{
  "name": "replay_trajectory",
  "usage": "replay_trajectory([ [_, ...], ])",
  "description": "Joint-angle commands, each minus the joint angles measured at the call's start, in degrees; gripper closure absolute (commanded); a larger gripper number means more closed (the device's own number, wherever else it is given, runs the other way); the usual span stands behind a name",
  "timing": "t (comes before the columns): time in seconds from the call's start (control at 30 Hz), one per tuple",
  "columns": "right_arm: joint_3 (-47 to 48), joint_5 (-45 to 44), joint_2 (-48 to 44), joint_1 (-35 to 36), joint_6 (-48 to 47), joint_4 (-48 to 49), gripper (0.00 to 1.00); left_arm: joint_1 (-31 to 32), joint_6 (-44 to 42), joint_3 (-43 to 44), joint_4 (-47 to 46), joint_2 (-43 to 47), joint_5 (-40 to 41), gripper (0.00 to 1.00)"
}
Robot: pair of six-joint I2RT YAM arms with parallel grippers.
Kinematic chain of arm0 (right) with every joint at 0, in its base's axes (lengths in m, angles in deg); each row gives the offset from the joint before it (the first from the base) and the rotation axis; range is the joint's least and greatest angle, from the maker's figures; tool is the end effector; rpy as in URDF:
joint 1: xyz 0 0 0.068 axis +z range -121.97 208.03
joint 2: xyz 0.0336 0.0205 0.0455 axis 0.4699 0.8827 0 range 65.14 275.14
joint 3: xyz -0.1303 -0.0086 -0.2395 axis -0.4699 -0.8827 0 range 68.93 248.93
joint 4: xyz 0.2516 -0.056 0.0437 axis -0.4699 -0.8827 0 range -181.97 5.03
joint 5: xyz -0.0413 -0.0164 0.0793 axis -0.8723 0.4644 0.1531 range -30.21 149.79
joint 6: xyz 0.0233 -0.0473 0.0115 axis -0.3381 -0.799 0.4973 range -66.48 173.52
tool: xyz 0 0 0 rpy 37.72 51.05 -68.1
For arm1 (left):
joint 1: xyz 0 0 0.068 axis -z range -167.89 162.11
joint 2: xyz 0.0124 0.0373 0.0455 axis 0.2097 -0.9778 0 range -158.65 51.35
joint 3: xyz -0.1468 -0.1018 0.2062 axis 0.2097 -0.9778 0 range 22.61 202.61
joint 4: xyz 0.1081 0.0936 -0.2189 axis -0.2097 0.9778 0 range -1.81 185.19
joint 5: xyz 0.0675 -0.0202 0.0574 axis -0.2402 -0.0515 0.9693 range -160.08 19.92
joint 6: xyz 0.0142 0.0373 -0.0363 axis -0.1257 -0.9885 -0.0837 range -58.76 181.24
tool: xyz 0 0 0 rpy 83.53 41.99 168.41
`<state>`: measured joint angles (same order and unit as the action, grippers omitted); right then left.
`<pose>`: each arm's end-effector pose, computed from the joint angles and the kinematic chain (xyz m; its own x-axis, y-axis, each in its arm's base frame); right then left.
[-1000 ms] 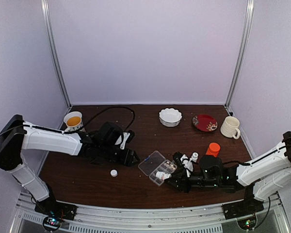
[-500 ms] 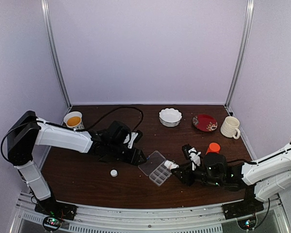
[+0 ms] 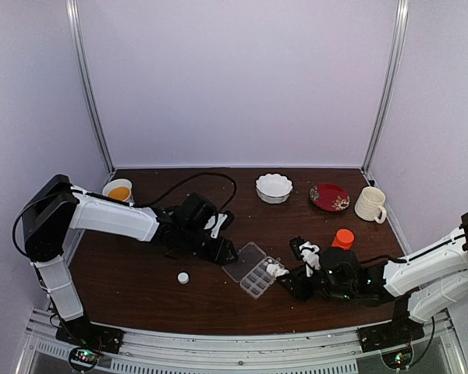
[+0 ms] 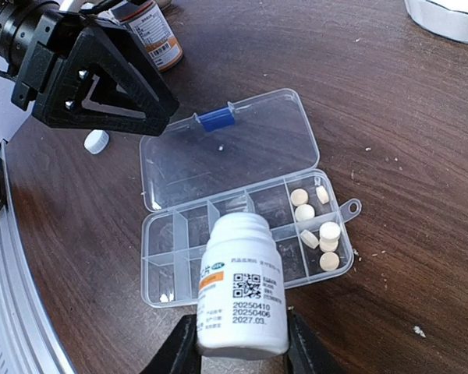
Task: Sort the pills into containers
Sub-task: Pour the pill into the compartment of the pill container.
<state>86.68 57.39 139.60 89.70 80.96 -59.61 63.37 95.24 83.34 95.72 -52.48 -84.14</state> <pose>0.1093 0.1996 0.1390 -0.6164 -0.1734 -0.7681 -0.6518 0.6597 0.3741 0.2259 -0.2953 0.1623 -0.8782 0.2276 -0.4208 0.4366 0.7409 -0.5104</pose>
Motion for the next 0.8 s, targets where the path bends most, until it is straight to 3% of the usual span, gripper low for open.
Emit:
replay_trajectory([
  [0.0, 2.1, 0.2, 0.7, -0.2, 0.5, -0.5, 1.0, -1.9, 1.2, 0.4, -0.5, -0.9, -1.6, 0.48],
  [0.27, 4.0, 1.3, 2.4, -0.2, 0.3, -1.9, 1.0, -2.5, 1.8, 0.0, -5.5, -3.1, -12.9, 0.5],
  [0.77, 5.7, 0.2, 3.2, -0.3, 0.4, -3.6, 1.0, -2.7, 1.4, -0.2, -2.8, -4.1, -10.3, 0.51],
])
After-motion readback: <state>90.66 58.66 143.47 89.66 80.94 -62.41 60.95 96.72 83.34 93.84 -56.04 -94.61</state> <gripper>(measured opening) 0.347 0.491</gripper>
